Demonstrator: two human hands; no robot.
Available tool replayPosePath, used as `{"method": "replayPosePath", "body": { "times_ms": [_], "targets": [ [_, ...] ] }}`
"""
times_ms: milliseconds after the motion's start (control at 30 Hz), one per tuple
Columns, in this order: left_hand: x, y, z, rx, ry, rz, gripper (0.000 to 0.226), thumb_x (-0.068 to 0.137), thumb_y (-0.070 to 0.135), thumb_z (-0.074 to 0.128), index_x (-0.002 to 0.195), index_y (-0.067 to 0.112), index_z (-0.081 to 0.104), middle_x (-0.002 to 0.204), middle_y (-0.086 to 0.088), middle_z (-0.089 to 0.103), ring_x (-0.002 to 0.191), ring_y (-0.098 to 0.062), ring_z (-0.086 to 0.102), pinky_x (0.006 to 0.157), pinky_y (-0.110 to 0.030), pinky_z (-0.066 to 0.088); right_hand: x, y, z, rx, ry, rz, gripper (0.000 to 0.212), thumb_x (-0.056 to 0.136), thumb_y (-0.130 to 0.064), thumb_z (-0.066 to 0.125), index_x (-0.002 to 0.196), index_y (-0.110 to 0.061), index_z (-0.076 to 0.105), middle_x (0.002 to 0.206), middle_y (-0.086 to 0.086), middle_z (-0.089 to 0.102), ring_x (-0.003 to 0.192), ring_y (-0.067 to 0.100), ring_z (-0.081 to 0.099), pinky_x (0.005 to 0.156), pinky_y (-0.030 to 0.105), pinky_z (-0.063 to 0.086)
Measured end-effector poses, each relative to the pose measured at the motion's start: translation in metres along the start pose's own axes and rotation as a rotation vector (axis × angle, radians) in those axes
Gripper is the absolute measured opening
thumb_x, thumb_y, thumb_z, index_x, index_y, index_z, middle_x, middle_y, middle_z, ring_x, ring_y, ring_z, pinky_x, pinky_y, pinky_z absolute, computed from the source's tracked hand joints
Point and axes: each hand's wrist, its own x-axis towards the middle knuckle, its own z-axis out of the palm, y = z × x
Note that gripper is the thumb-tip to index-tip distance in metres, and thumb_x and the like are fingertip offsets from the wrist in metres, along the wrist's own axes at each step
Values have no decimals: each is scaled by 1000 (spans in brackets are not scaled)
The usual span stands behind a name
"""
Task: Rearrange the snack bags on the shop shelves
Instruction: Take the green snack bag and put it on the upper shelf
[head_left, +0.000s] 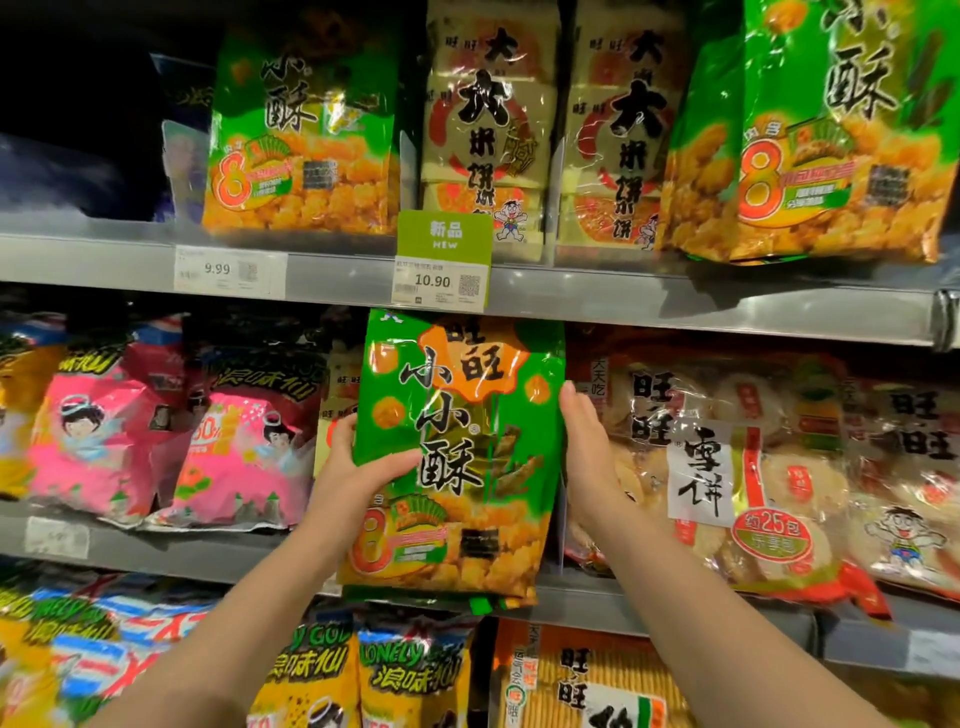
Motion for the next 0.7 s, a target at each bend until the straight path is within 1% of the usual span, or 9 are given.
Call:
{"method": "replayPosePath", "body": {
  "times_ms": [67, 133, 200, 300, 367, 433, 567, 667, 700],
  "targets": [
    [-4, 4, -17, -12, 32, -23, 102, 36, 48, 80, 128, 30, 41, 113, -3, 63, 102, -28, 63, 95, -53, 46, 4, 9, 6, 18, -12, 44, 36, 96, -51, 34, 118, -28, 49, 113, -17, 52, 105, 3, 50, 105, 32, 33],
    [-8, 7, -32, 7, 92, -40, 103, 33, 50, 83, 126, 32, 42, 114, -2, 62, 103, -29, 62, 95, -53, 46, 8, 19, 17, -2, -47, 92, 34, 95, -53, 34, 110, -31, 53, 119, -9, 54, 113, 12, 52, 110, 42, 32],
    [-12, 10, -49, 12, 148, -45, 91, 38, 46, 83, 118, 37, 41, 111, 4, 61, 101, -24, 62, 93, -48, 46, 9, 28, 31, -32, -78, 119, 30, 97, -48, 33, 112, -30, 52, 114, -4, 52, 112, 17, 52, 108, 41, 35],
    [-14, 8, -75, 37, 208, -61, 112, 30, 59, 85, 129, 35, 40, 126, -3, 58, 113, -31, 57, 97, -55, 43, 9, 41, 49, -189, -166, 152, 57, 94, -52, 38, 140, -19, 32, 128, 1, 48, 122, 23, 45, 107, 41, 35],
    [-17, 6, -93, 39, 271, -42, 103, 32, 54, 83, 125, 29, 44, 120, -7, 61, 108, -32, 60, 94, -56, 45, 8, 47, 59, -307, -197, 158, 66, 93, -49, 44, 145, -15, 22, 123, 1, 52, 117, 22, 46, 99, 34, 35],
    [-21, 7, -108, 71, 338, -27, 92, 36, 51, 79, 120, 29, 47, 113, -7, 63, 102, -31, 62, 92, -56, 47, 6, 54, 68, -371, -200, 150, 69, 92, -42, 52, 145, -9, 22, 122, 1, 51, 111, 20, 47, 90, 28, 33],
    [-23, 3, -133, 130, 412, -33, 91, 41, 56, 79, 123, 35, 44, 116, 0, 61, 105, -28, 60, 94, -53, 46, 5, 64, 80, -458, -158, 177, 84, 86, -45, 61, 146, -3, 18, 148, 11, 31, 134, 29, 34, 104, 35, 32],
    [-21, 1, -143, 110, 438, -33, 116, 32, 66, 80, 135, 33, 37, 128, -4, 56, 111, -31, 57, 95, -55, 45, 6, 68, 89, -572, -130, 140, 89, 83, -50, 62, 145, -1, 20, 148, 15, 28, 133, 30, 33, 104, 37, 33],
    [-20, 0, -145, 108, 439, -26, 118, 31, 67, 80, 136, 33, 36, 130, -5, 55, 113, -32, 56, 96, -56, 44, 6, 71, 93, -634, -112, 98, 91, 81, -52, 63, 144, -2, 22, 146, 15, 30, 132, 30, 34, 104, 38, 34]
  ]
}}
